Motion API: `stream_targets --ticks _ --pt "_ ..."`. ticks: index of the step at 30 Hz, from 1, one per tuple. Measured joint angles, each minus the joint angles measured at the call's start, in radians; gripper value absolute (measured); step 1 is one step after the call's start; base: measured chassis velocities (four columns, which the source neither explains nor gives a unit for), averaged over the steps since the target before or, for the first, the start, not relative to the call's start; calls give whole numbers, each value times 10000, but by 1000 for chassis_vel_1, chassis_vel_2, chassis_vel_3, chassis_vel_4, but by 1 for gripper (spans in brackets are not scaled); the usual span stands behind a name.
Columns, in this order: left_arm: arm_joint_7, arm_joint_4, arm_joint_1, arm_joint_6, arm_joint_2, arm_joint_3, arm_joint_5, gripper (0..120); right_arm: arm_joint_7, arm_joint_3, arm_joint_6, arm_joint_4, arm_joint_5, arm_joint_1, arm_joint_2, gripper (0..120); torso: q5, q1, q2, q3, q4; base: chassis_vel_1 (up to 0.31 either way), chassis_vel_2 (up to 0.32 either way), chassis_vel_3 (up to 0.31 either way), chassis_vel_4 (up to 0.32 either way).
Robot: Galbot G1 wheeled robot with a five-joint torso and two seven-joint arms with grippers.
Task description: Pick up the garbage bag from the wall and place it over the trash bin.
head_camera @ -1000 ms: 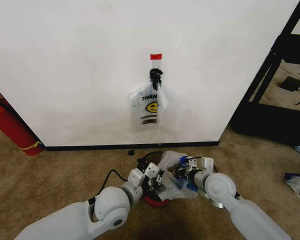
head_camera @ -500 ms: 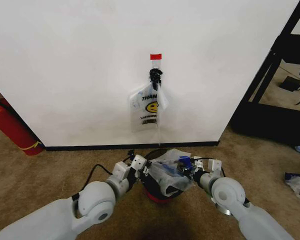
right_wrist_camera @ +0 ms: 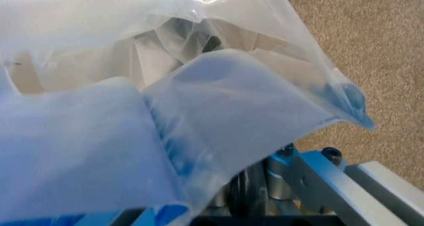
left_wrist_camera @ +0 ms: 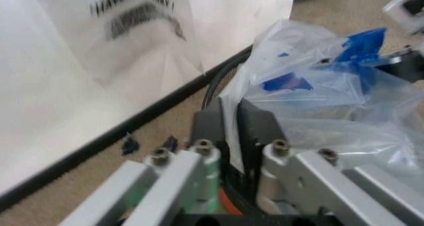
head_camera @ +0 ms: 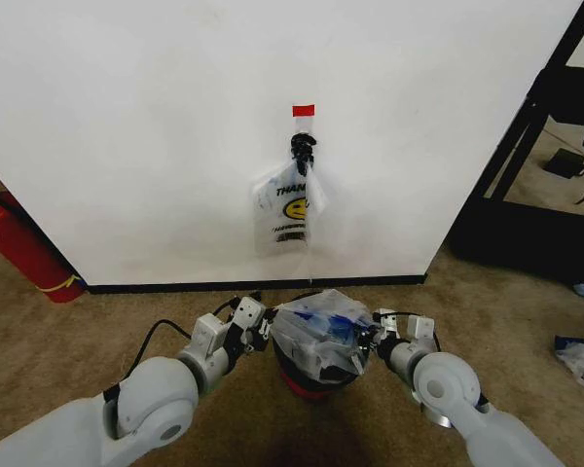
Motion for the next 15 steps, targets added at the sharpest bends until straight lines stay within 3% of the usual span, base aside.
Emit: stream_targets --ticks 5,6,8,10,12,15 --pt "541 -1060 1077 46 616 -1189 724 34 -47 3 48 -2 -41 -66 121 0 3 0 0 0 3 0 0 0 0" --pt "540 -1135 1116 59 645 -1245 695 34 -53 4 52 -4 -47 -67 127 0 3 0 0 0 5 0 0 0 0" --pt "198 -1656 936 260 790 -1500 11 47 -76 2 75 -27 -67 -80 160 0 2 0 3 0 0 0 0 0 0" --pt "224 -1676 837 225 807 -1500 2 49 -76 3 76 -27 -66 -82 160 0 3 0 2 -1 -2 0 0 0 0" --pt "646 -1586 590 -66 823 -1386 372 56 -78 5 77 -28 -57 -86 157 0 3 0 3 0 -3 0 0 0 0" --pt "2271 -1137 165 -752 749 -957 1976 70 -80 -115 63 -26 46 71 136 0 2 1 2 0 6 0 0 0 0"
